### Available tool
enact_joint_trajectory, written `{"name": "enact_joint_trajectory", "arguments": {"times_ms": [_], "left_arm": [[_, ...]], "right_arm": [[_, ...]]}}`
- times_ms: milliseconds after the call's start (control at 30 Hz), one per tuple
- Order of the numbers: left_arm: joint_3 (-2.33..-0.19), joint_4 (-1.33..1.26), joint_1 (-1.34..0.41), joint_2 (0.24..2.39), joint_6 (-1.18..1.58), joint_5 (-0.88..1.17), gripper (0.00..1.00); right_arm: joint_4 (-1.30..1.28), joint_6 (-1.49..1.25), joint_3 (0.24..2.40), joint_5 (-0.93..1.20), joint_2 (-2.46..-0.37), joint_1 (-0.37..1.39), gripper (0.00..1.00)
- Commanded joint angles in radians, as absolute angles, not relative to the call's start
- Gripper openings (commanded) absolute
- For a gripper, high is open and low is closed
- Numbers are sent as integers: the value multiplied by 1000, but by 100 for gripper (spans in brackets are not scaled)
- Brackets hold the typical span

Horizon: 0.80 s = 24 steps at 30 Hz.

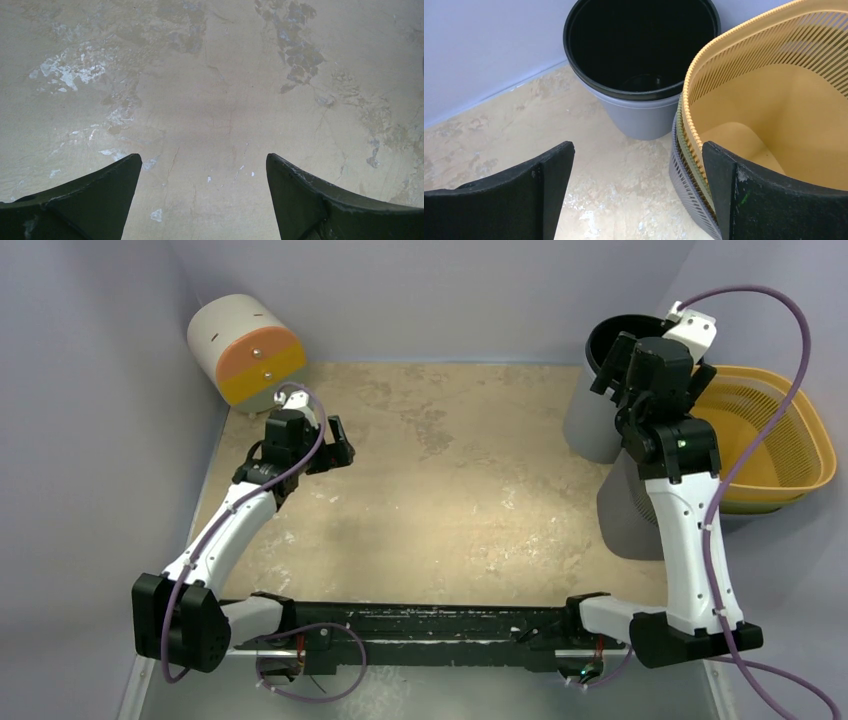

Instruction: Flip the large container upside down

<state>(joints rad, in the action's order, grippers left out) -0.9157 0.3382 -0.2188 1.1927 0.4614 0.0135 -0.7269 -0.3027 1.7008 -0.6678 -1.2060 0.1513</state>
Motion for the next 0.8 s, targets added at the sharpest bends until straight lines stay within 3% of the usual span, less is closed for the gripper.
{"name": "enact_joint_trajectory", "arguments": {"times_ms": [0, 167, 333, 700, 767], "left_arm": [[-919, 298, -226, 1193, 467, 3, 92], [-918, 303, -226, 1186, 461, -2, 92], [-916, 304, -229, 1180, 464, 0, 92], [-896, 300, -236, 1162, 470, 11, 92], [-895, 303, -236, 1160, 468, 9, 92]], "right_arm": [[-716, -298, 1736, -640, -1198, 151, 100], [-679, -196, 1712, -555, -1145, 151, 100], [-828, -183, 1839, -747, -1214, 150, 98], [-922, -191, 1793, -809, -1236, 122, 68], [-906, -184, 1783, -795, -1227, 102, 66]]}}
